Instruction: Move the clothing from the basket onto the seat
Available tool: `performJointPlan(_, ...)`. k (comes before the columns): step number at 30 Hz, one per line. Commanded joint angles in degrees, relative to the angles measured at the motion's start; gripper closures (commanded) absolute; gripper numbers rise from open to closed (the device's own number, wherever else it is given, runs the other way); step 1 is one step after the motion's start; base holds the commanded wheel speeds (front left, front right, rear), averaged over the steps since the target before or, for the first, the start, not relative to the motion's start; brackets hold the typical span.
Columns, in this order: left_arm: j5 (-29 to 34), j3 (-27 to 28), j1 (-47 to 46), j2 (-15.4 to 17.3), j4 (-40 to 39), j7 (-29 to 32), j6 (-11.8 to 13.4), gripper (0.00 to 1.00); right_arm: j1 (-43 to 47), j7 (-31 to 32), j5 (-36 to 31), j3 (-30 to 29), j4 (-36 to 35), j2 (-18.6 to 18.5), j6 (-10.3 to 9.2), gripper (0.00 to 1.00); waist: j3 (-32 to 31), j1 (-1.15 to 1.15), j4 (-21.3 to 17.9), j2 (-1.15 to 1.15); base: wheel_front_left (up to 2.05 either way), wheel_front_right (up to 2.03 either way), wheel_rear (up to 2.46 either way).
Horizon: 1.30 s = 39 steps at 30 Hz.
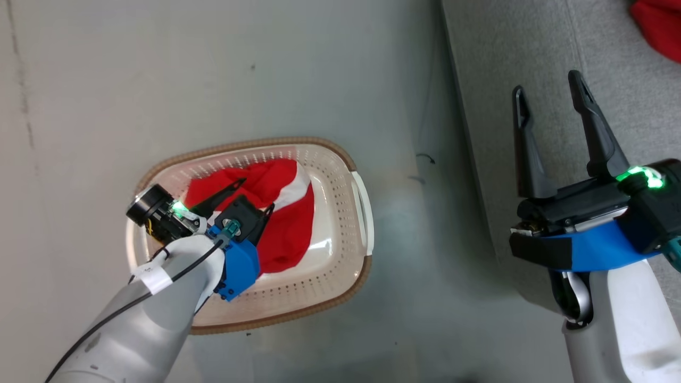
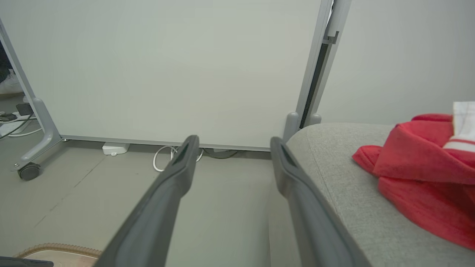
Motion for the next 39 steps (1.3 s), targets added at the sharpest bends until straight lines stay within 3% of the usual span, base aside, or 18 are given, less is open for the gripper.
performJointPlan(1,-0.15,-0.66,-1.57,0.11,0.95,-0.15,-0.01,0.0,-1.44,-0.19,-0.18,-0.04,-0.53,0.03,0.03,0.0,2.82,-0.01,-1.31,0.0,0.0,0.0,0.0)
performJointPlan(9,0.01,-6.51,-7.45,-0.06,8.5,0.45,-0.01,0.0,-3.01,-0.19,-0.17,0.64,-3.79,0.04,0.03,0.0,9.78,-0.01,-3.14,0.0,0.0,0.0,0.0)
performJointPlan(18,0.91,-10.57,-12.78,1.34,11.65,1.78,-0.01,0.0,-4.17,-0.19,0.38,1.37,-7.1,0.04,0.02,0.0,15.95,-0.01,-4.73,0.0,0.0,0.0,0.0)
performJointPlan(30,1.59,-12.6,-17.06,2.99,12.85,4.7,0.44,0.0,-3.08,-0.19,-0.22,0.57,-10.83,0.04,0.02,0.0,21.68,-0.01,-5.23,0.0,0.0,0.0,0.0)
performJointPlan(39,1.53,-13.61,-17.96,2.44,13.05,6.48,1.37,0.0,-0.77,-0.19,-1.66,0.13,-13.32,0.04,0.03,0.0,22.94,-0.01,-4.8,0.0,0.0,0.0,0.0)
